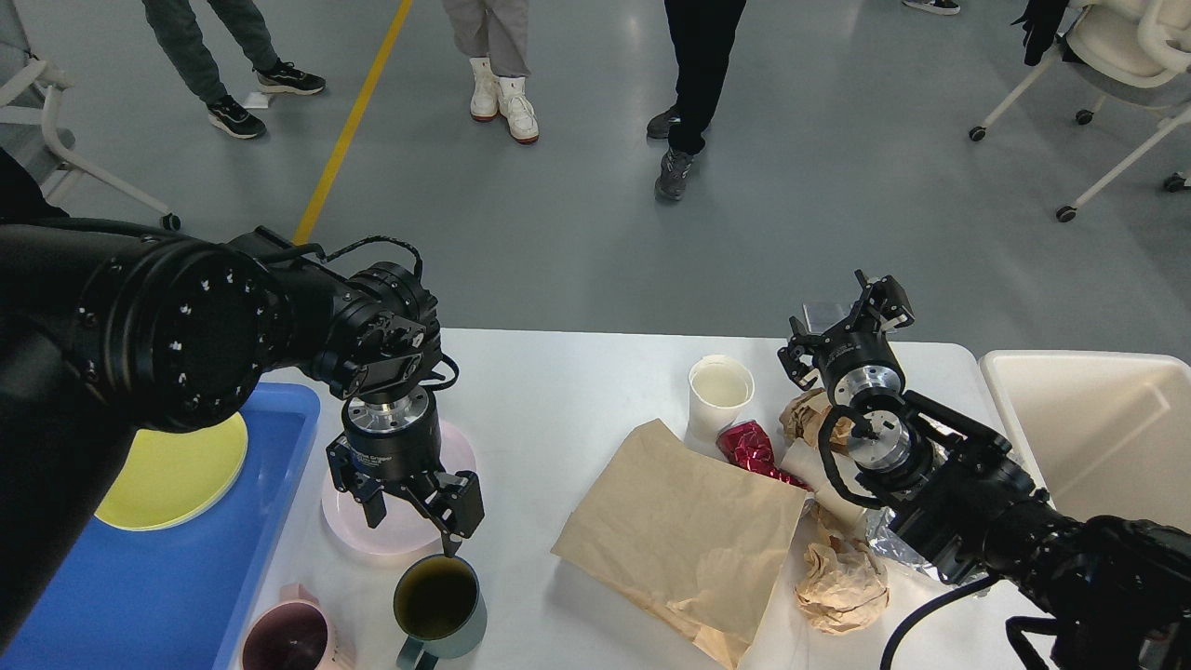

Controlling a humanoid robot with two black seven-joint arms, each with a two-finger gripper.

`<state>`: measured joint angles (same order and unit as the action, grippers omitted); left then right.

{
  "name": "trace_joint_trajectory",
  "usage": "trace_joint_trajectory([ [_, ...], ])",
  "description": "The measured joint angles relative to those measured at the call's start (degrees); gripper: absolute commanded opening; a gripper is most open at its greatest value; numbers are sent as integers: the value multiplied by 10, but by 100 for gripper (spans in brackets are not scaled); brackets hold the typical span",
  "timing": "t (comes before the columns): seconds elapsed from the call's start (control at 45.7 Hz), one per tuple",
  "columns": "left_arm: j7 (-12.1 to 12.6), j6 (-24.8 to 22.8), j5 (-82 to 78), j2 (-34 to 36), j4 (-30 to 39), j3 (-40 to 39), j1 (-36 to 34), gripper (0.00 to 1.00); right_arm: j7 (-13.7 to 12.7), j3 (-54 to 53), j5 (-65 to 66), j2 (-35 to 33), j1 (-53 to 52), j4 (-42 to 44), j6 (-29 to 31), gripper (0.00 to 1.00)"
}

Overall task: Tidy desktop
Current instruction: 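Lower the left gripper onto the dark green mug and grasp it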

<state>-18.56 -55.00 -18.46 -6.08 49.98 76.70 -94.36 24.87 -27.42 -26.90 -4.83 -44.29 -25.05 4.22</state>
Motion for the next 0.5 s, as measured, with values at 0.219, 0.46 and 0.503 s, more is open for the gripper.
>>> trace_joint_trajectory([
  [0.219,1,0,-1,-10,-2,-1,21,92,0,0,0,0,0,0,0,100],
  [0.46,2,0,-6,-12,-2,7,40,88,0,0,0,0,0,0,0,100],
  [0.503,2,0,-7,-12,-3,8,44,85,0,0,0,0,0,0,0,100],
])
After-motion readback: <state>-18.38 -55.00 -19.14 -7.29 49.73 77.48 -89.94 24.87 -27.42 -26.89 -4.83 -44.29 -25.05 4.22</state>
